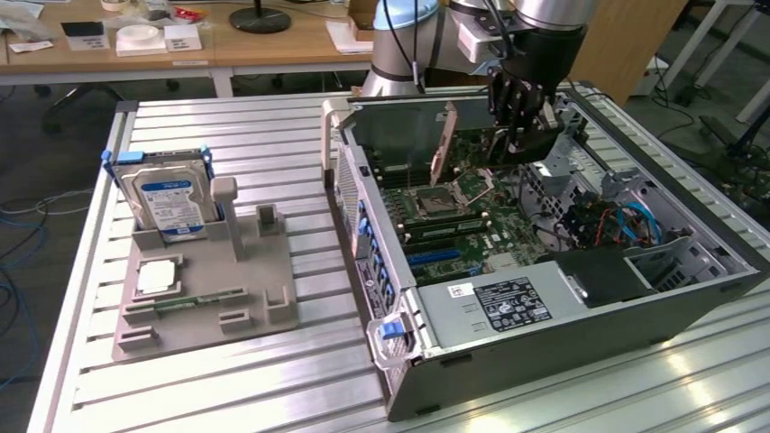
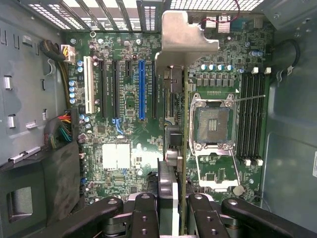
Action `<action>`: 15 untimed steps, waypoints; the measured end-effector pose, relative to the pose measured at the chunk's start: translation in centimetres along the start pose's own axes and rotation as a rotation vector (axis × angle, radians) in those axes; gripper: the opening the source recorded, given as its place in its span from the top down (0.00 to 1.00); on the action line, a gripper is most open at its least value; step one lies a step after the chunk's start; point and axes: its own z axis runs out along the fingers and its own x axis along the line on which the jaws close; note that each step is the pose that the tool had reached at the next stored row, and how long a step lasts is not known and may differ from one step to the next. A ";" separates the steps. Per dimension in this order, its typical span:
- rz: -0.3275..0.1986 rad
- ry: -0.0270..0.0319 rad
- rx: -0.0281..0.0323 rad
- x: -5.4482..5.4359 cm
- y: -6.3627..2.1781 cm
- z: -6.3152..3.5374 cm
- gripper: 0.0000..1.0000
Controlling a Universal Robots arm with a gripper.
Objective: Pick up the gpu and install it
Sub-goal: 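Insert the gpu into the slot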
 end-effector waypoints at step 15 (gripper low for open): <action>0.004 0.0007 0.0007 0.6 1.59 1.06 0.72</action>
